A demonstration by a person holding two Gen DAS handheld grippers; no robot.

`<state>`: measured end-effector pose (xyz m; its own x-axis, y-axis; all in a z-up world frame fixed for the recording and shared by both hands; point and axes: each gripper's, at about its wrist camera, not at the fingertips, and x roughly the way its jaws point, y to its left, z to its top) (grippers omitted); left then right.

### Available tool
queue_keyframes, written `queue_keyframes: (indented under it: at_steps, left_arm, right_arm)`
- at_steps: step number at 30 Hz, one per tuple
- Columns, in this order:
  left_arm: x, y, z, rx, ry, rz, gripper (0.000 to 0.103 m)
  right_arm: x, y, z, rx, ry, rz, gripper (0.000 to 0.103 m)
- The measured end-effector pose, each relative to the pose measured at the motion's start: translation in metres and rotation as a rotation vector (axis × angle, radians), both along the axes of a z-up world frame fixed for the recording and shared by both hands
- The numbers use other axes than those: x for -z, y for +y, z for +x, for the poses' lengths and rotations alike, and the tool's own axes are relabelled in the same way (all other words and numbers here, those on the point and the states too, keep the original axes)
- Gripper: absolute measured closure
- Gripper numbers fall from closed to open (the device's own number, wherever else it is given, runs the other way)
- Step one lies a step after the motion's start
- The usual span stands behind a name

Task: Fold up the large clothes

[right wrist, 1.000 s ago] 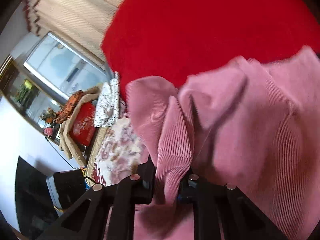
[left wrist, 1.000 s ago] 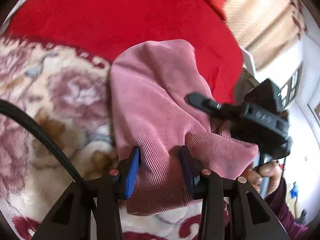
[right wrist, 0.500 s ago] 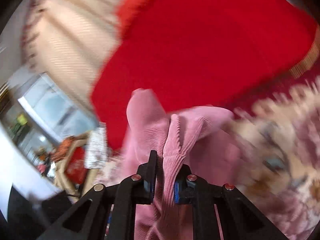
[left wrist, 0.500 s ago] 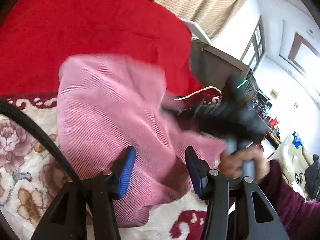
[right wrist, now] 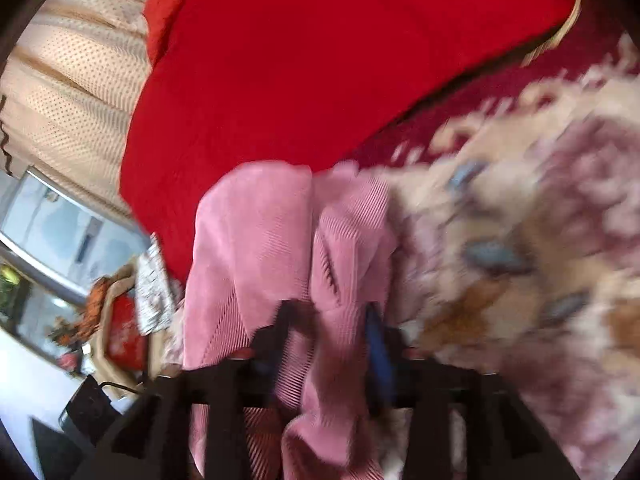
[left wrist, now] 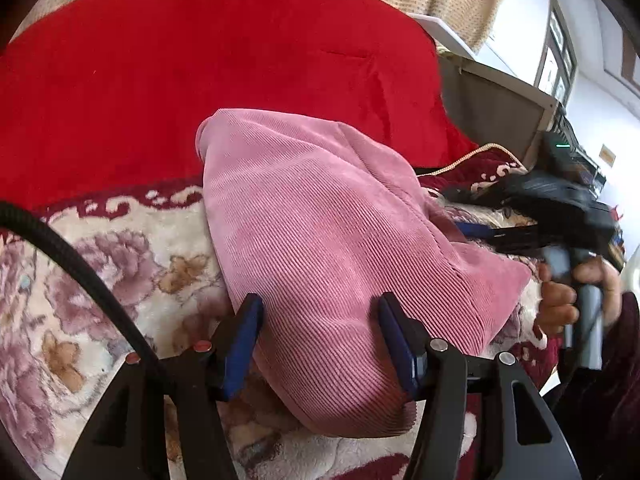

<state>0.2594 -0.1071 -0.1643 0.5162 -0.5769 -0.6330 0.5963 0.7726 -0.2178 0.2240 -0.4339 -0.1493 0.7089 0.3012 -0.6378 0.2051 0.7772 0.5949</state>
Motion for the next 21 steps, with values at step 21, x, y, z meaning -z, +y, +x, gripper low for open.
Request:
queue_keyframes:
  at_steps: [21]
  left_arm:
    - [0.008, -0.018, -0.013, -0.041, -0.004, 0.032, 0.023]
  right_arm:
    - [-0.033, 0.059, 0.003, -0.186, -0.001, -0.148, 0.067]
